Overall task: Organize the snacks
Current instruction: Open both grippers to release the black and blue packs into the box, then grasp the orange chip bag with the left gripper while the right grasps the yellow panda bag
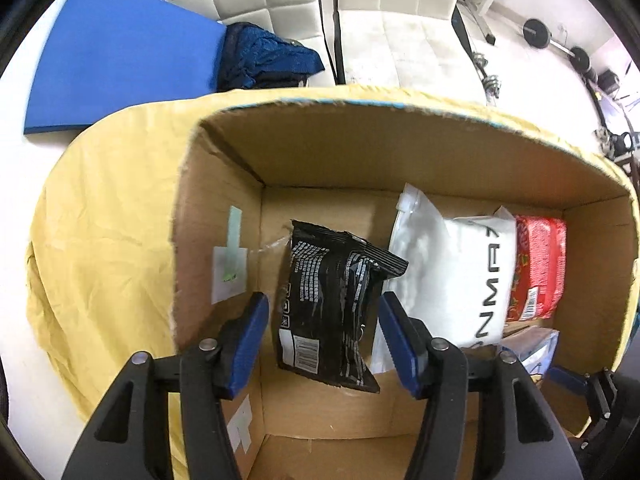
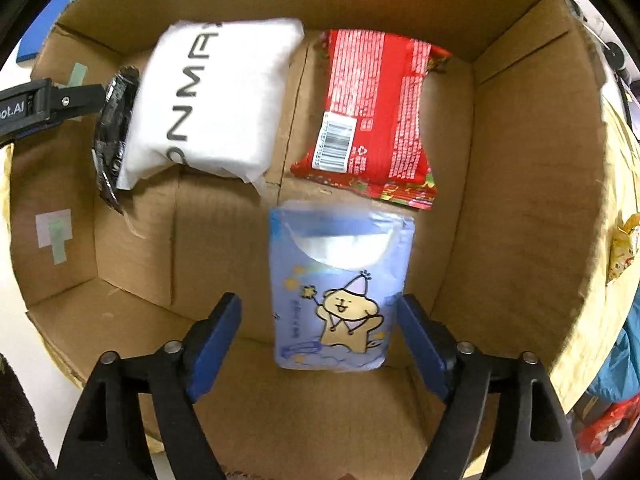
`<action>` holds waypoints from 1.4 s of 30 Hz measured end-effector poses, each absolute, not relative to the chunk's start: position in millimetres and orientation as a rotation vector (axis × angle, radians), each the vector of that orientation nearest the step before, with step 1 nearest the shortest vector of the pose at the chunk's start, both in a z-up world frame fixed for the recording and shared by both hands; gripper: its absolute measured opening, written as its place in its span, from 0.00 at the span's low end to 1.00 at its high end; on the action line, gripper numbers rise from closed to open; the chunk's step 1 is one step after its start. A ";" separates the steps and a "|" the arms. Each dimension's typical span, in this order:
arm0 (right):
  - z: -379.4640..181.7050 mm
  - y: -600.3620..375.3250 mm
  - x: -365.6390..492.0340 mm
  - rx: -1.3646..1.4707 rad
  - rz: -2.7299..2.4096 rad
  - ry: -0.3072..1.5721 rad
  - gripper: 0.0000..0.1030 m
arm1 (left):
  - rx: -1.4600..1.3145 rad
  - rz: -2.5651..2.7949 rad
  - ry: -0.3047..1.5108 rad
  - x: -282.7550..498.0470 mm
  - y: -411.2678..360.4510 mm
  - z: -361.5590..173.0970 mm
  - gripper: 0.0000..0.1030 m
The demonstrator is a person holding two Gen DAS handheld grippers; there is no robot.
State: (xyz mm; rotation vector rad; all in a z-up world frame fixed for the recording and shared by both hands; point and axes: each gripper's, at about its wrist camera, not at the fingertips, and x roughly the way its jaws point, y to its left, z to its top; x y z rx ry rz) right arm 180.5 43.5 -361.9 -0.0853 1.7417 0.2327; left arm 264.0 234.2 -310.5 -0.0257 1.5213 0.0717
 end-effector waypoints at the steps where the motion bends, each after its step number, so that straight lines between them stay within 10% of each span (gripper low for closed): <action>1: -358.5 43.8 181.4 -0.080 0.231 1.735 0.85 | -0.036 0.074 1.513 261.4 236.8 -307.9 0.54; 5: -344.1 40.8 186.7 -0.057 0.214 1.693 0.95 | -0.083 0.089 1.461 247.3 242.4 -287.1 0.89; 10: -320.5 34.6 191.4 -0.037 0.190 1.630 0.96 | -0.117 0.094 1.398 222.8 246.0 -267.5 0.96; 42: -172.7 -26.1 97.1 0.097 0.260 1.334 0.96 | -0.131 0.081 1.165 104.9 187.1 -157.2 0.97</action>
